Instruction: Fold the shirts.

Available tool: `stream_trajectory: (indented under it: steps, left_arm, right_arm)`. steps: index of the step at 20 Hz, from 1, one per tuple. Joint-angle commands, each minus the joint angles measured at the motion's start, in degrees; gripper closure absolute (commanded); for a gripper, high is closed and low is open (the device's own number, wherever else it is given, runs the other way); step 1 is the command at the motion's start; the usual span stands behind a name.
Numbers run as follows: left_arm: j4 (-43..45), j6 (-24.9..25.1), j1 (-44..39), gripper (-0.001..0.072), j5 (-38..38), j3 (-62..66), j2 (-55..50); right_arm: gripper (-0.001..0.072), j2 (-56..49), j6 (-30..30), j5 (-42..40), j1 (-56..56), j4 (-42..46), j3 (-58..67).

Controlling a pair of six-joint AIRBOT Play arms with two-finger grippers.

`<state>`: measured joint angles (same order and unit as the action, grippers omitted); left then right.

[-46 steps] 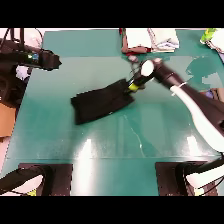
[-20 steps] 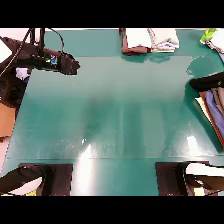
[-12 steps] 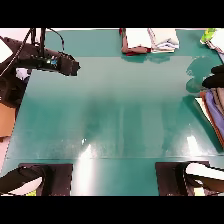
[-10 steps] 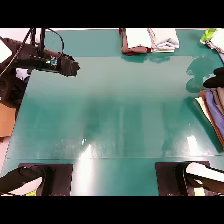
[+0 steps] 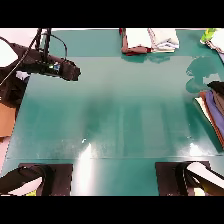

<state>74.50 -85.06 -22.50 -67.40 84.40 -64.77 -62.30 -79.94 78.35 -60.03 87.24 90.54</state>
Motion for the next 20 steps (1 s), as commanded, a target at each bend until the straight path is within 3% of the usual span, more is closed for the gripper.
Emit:
stream_trajectory:
  steps: [1, 5, 7, 8, 9, 12, 16, 20]
  left_arm:
    - [0.0, 0.0, 0.0, 0.0680, -0.4, -0.5, 0.0]
    - [-0.4, -0.1, 0.0, 0.0680, -0.3, -0.5, 0.0]
    - [-0.4, -0.4, 0.0, 0.0680, -0.3, -0.5, 0.0]
    - [-0.5, -0.4, 0.0, 0.0680, -0.2, -0.5, 0.0]
    - [-0.6, -0.4, 0.0, 0.0680, -0.2, -0.5, 0.0]
    - [-1.0, -0.4, 0.0, 0.0680, 0.4, -0.5, 0.0]
    - [-1.2, -0.4, 0.0, 0.0680, 0.9, -0.5, 0.0]
    - [-0.7, 0.0, 0.0, 0.0679, 1.8, -0.5, 0.0]
  right_arm:
    - [0.0696, 1.9, 2.1, -0.9, -5.1, 3.5, -8.6]
    - [0.0677, 1.4, 2.1, -3.4, -7.0, 5.8, -15.6]
    - [0.0347, 0.3, 2.0, -3.5, -7.0, 5.7, -17.0]
    - [0.0237, -0.2, 2.0, -3.3, -6.8, 4.9, -17.0]
    - [0.0200, -0.4, 2.0, -3.4, -6.1, 3.1, -16.5]
    - [0.0200, -0.5, 1.8, -5.6, -0.2, -4.9, -12.2]
    - [0.0201, -0.5, 1.3, -7.8, 17.2, -16.8, -7.0]
    - [0.0202, -1.5, 1.3, -8.4, 39.6, -18.5, -6.7]
